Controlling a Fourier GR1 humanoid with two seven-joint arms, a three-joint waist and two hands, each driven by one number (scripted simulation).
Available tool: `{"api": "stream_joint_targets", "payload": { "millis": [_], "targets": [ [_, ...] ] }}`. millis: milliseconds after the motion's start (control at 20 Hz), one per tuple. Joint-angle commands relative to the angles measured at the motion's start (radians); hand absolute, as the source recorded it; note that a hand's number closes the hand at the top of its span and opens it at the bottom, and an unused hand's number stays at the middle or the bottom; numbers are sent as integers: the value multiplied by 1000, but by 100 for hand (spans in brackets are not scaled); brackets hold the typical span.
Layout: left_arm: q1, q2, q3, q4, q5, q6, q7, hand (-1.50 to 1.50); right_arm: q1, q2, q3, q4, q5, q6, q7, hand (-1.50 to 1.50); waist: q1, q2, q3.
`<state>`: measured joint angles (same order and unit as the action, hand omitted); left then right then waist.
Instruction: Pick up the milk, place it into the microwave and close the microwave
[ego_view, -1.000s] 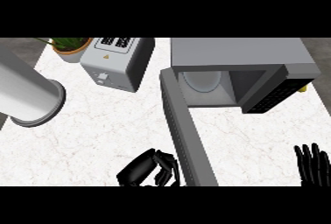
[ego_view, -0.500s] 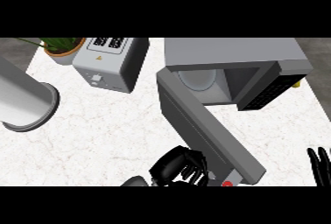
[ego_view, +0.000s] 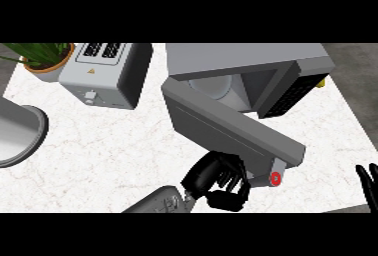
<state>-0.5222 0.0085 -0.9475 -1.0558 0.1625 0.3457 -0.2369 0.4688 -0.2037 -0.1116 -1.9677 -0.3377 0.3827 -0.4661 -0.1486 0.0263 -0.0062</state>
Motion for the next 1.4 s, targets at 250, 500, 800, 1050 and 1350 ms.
{"api": "stream_joint_targets", "payload": {
  "millis": [250,500,800,1050,1350],
  "targets": [
    [-110,-8,56,-40,195,165,-137,-150,-31,-31,-13,-61,-60,23,29,-150,-85,15,-3],
    [-157,-8,73,16,272,191,-188,-150,-51,-53,-23,-75,-98,36,50,-150,-115,32,-2],
    [-253,-8,84,66,339,223,-194,-150,-86,-77,-29,-82,-146,49,77,-150,-154,43,0],
    [-300,-8,89,113,388,242,-223,-150,-112,-111,-33,-92,-179,76,94,-150,-175,51,1],
    [-357,-8,84,158,442,248,-247,-150,-160,-133,-38,-86,-228,82,117,-150,-185,60,2]
  ]
}}
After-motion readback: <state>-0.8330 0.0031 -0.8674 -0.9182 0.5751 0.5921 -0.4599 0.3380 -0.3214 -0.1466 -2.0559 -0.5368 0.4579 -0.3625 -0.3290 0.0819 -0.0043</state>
